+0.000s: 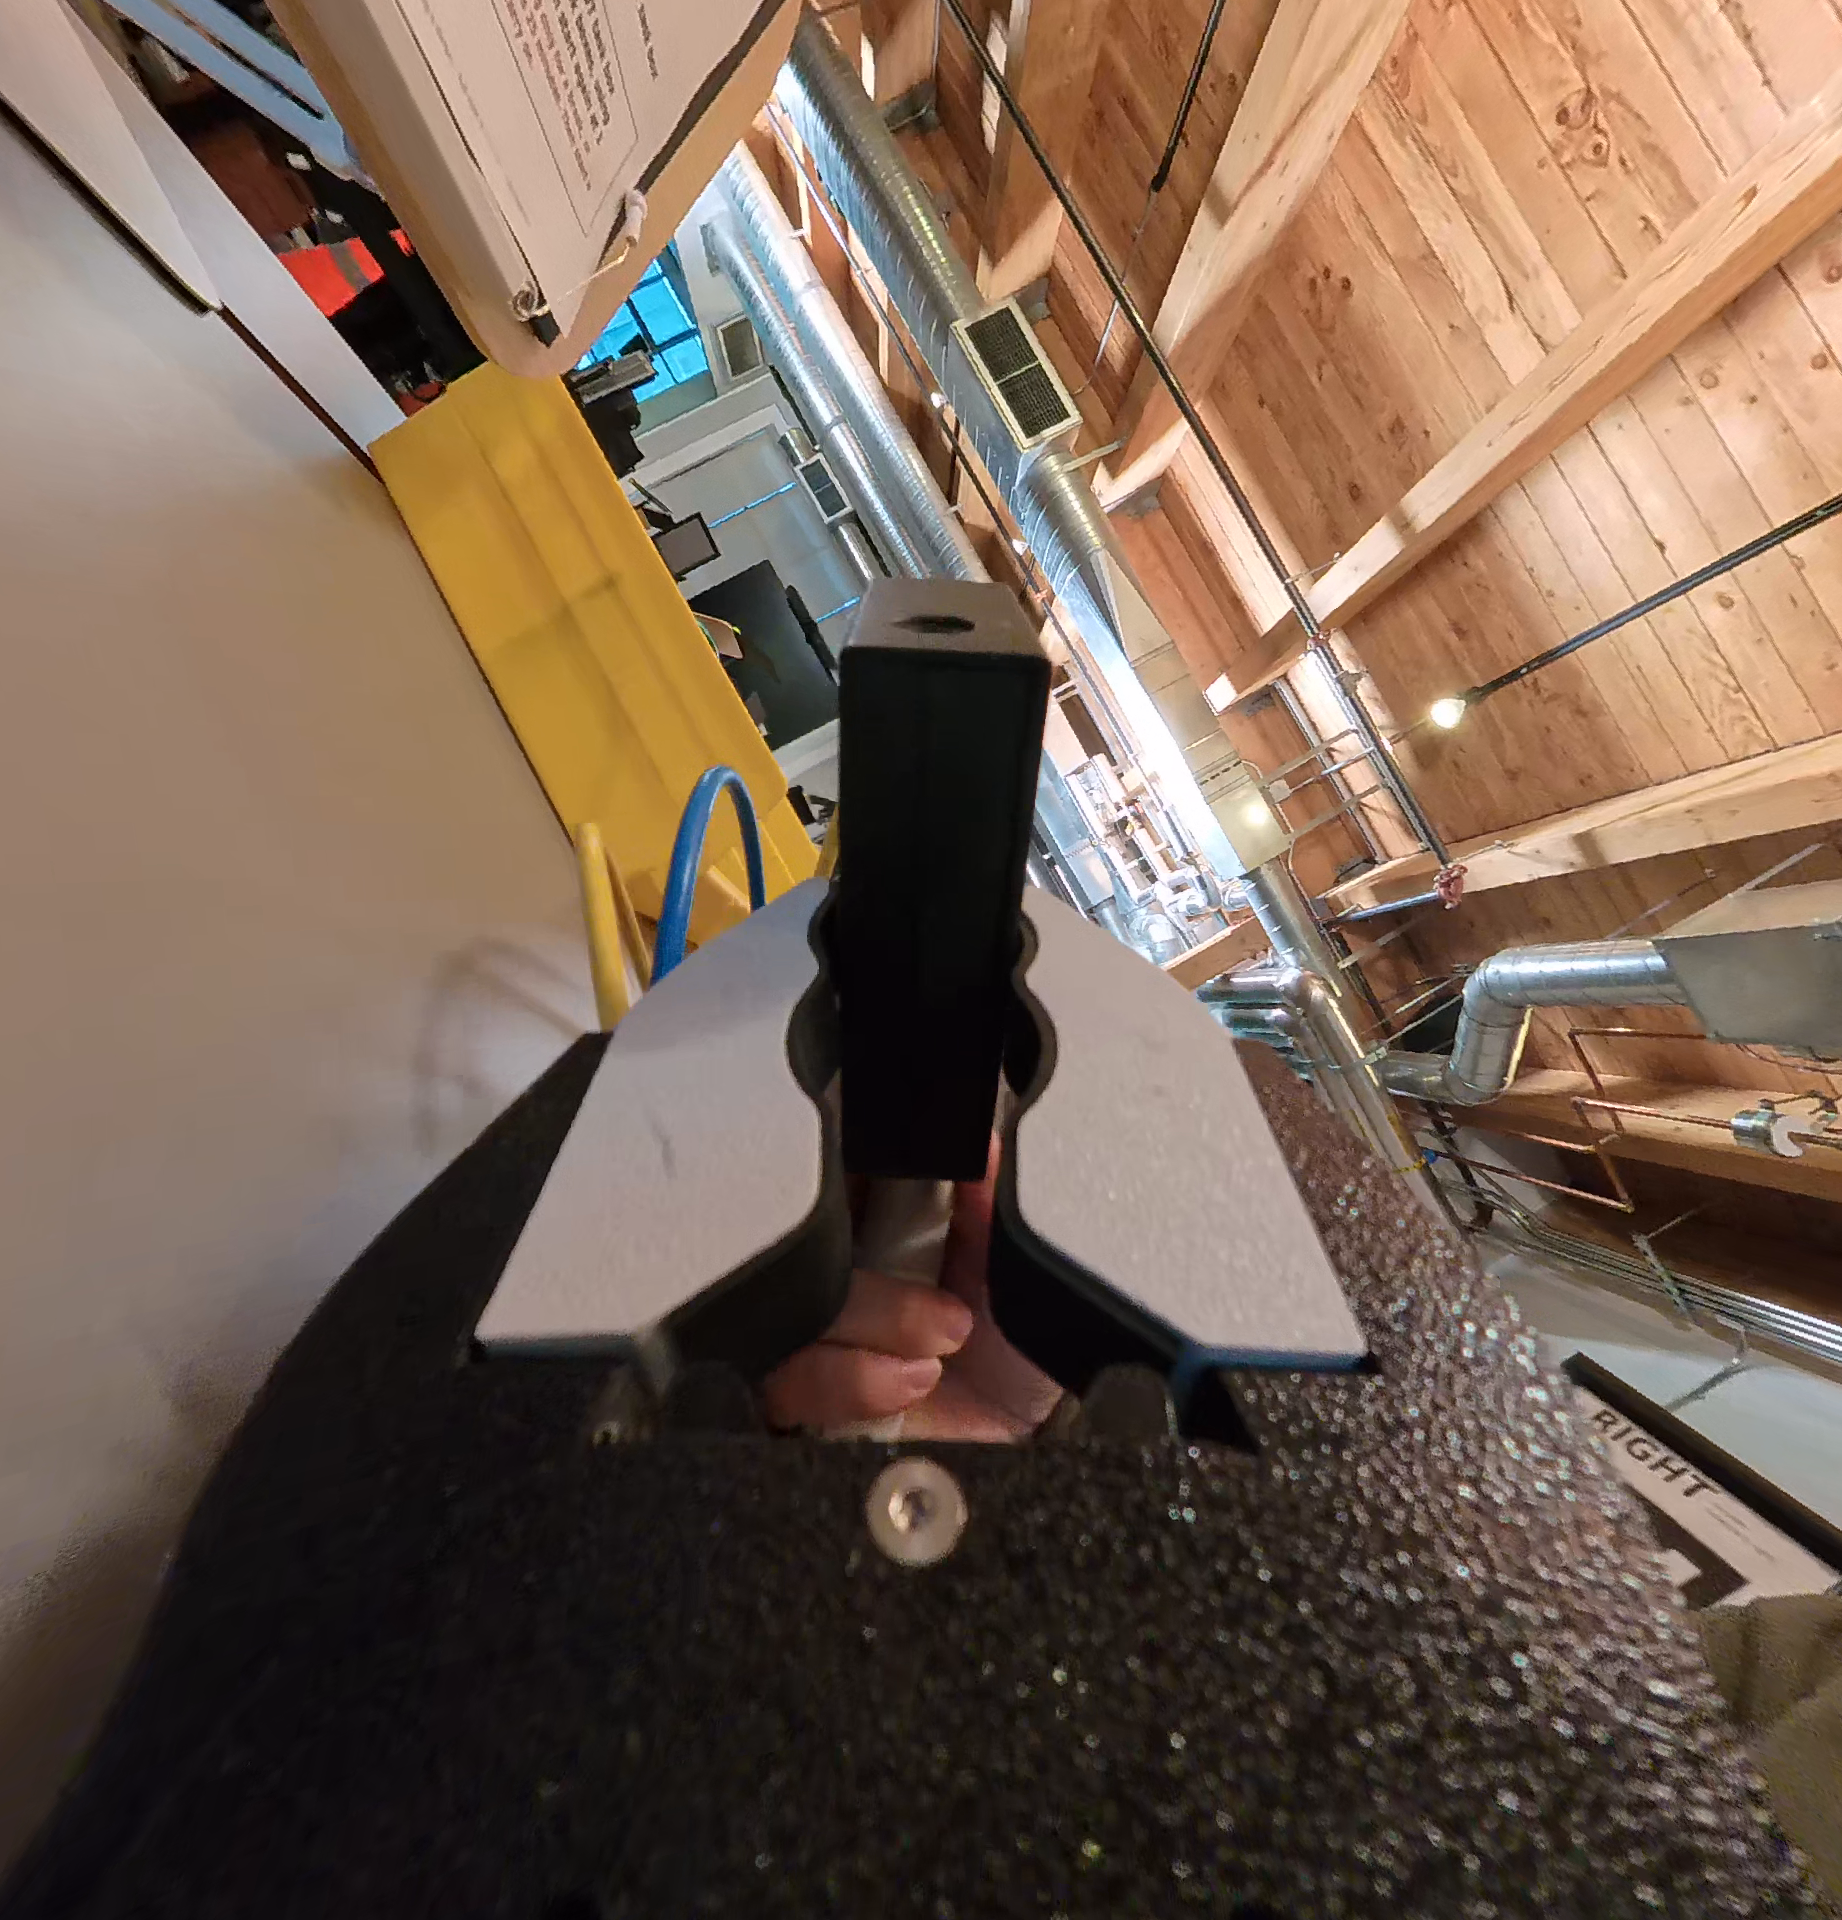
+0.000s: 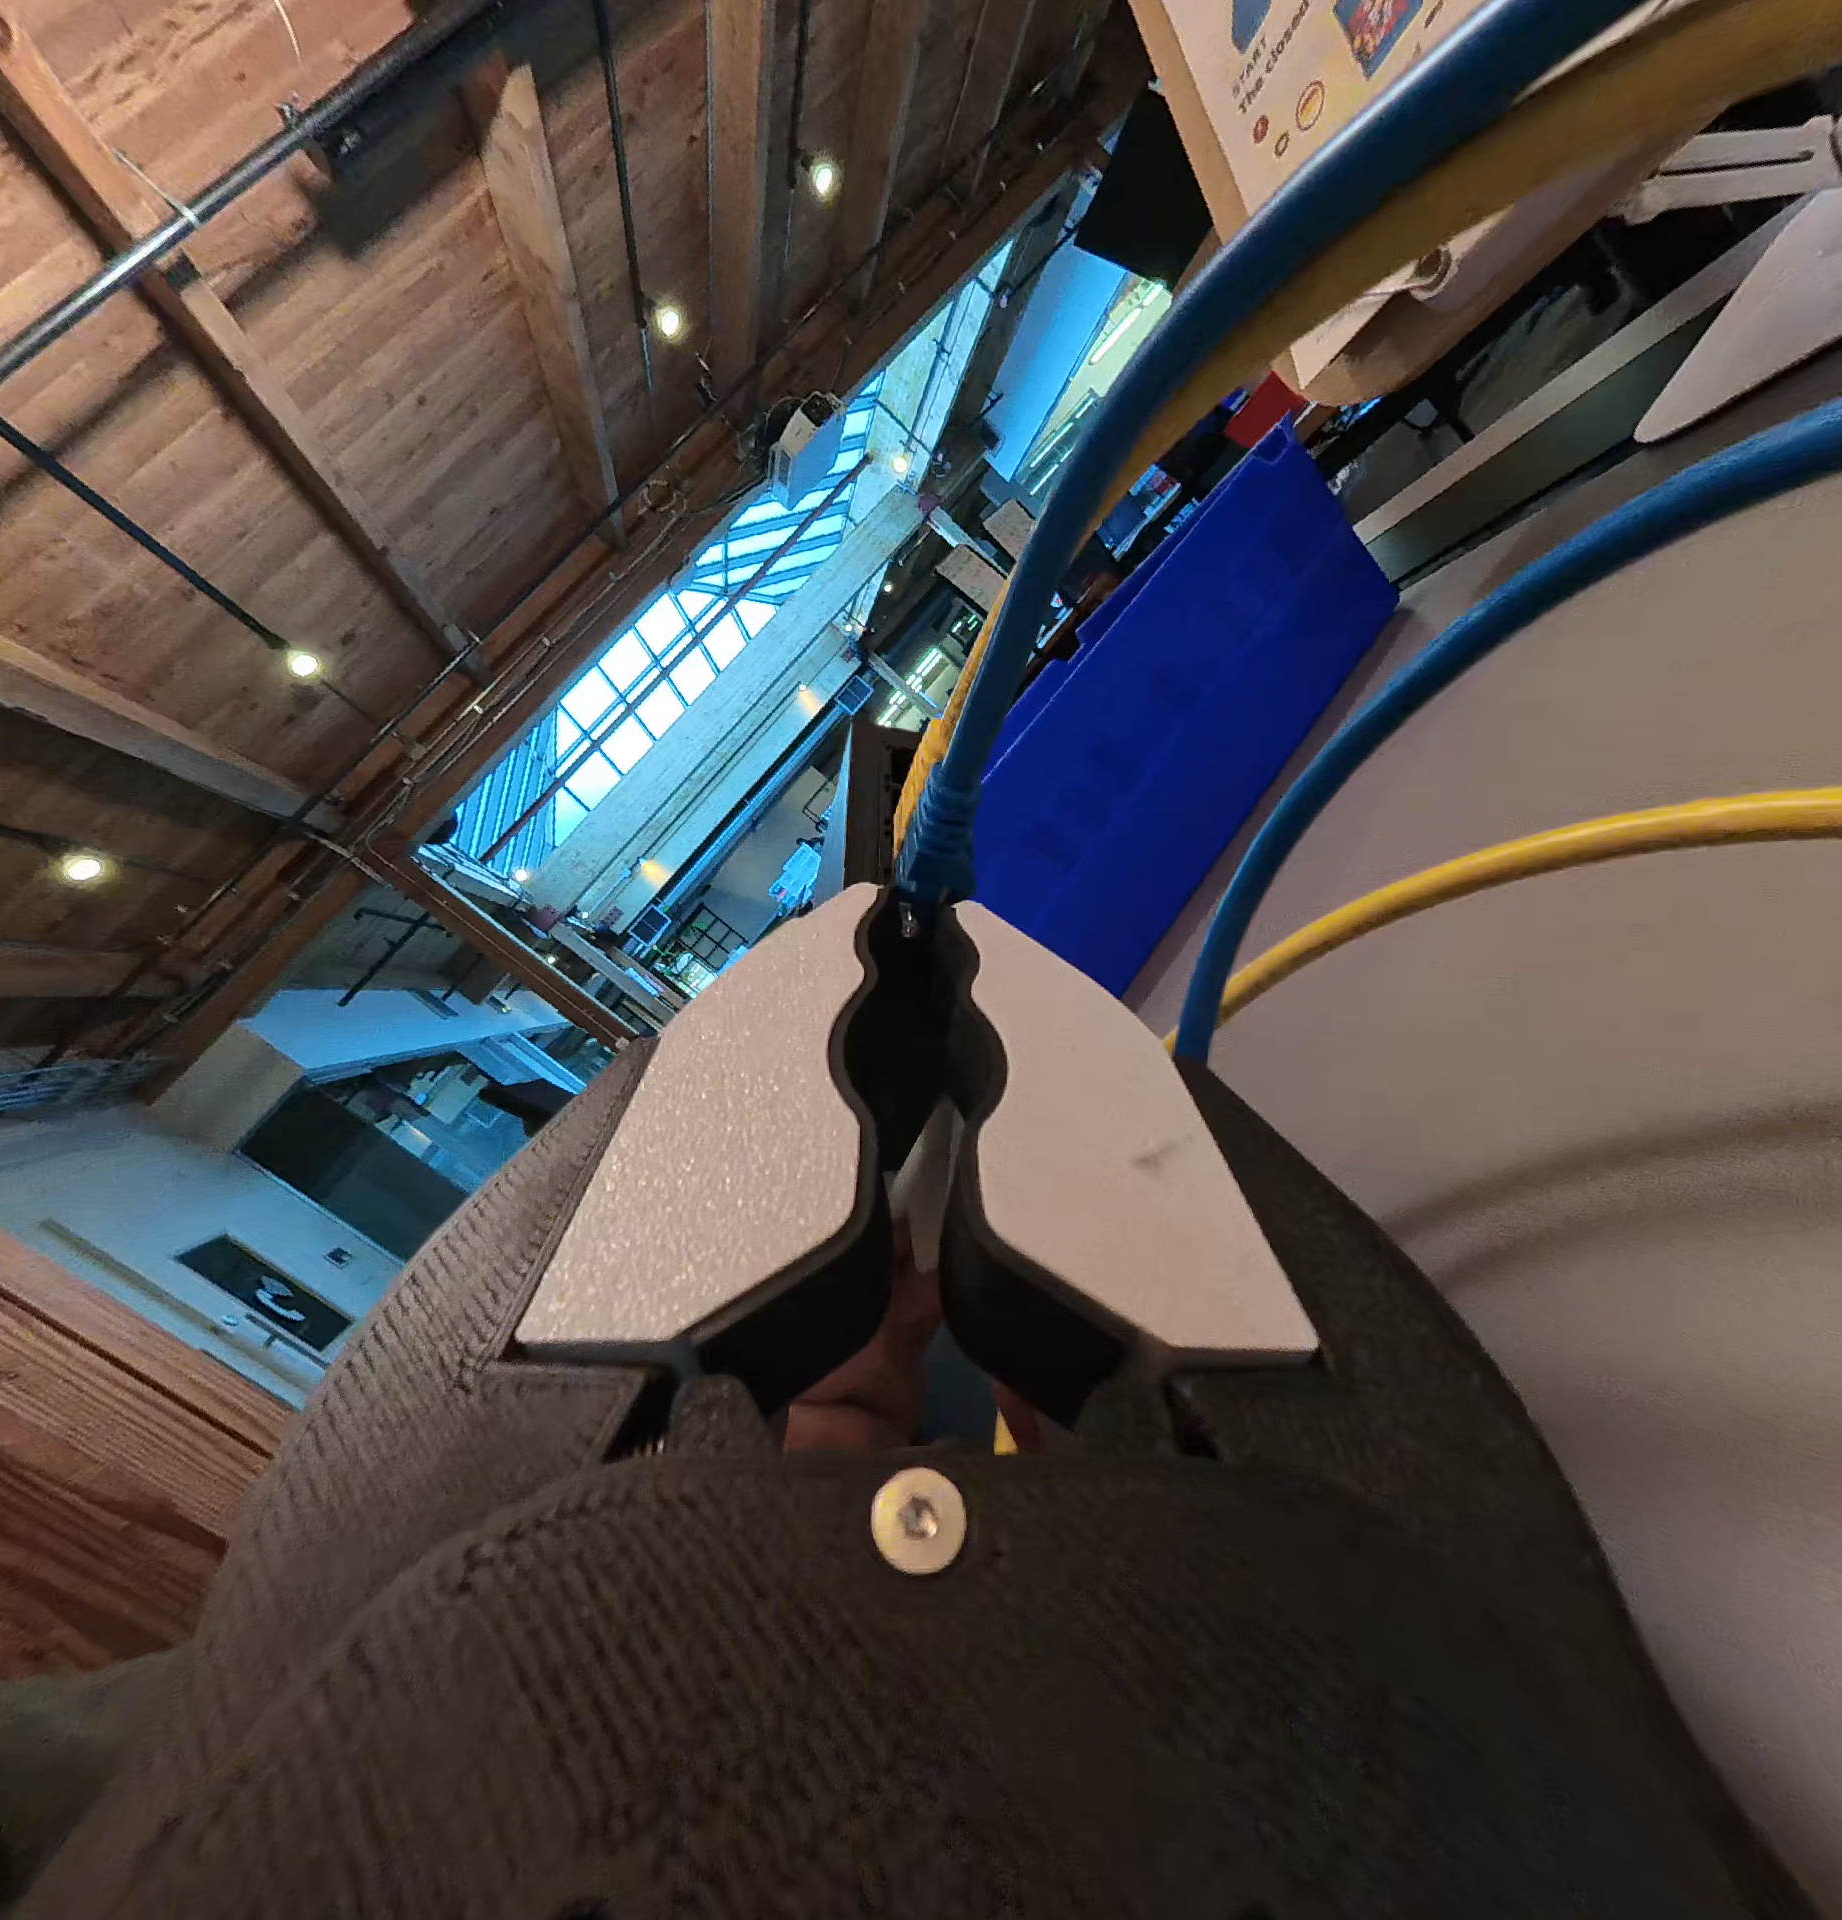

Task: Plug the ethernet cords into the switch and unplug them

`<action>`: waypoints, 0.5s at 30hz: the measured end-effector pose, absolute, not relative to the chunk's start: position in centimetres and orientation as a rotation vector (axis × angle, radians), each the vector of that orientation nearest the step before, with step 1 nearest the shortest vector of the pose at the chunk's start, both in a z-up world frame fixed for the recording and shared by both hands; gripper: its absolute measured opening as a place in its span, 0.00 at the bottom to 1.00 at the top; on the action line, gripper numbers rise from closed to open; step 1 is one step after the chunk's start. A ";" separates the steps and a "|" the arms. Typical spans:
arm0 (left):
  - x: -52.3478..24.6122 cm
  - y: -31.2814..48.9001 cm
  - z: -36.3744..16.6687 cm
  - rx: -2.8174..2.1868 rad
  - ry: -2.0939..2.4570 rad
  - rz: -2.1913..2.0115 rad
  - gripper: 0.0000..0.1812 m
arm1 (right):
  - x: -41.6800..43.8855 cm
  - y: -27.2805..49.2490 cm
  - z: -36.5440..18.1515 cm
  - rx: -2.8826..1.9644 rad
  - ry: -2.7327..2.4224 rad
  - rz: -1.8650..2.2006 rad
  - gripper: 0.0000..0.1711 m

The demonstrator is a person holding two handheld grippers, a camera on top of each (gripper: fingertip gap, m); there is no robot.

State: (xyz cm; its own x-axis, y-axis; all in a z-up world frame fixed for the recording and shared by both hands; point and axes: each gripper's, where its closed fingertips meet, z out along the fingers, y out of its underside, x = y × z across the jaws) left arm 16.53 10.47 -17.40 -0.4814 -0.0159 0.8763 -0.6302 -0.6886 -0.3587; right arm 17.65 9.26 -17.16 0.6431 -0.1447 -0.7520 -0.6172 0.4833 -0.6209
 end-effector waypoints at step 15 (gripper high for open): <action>16.4 10.6 -17.1 1.298 -1.050 2.262 0.15 | 17.4 9.2 -17.0 -0.959 0.873 0.501 0.06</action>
State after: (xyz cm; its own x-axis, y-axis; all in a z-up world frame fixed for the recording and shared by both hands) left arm 16.39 10.58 -17.12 -0.5316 -0.0749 0.8437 -0.5962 -0.6744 -0.4356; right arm 17.40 9.19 -17.01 0.5698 -0.0006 -0.8218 -0.7101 0.5029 -0.4928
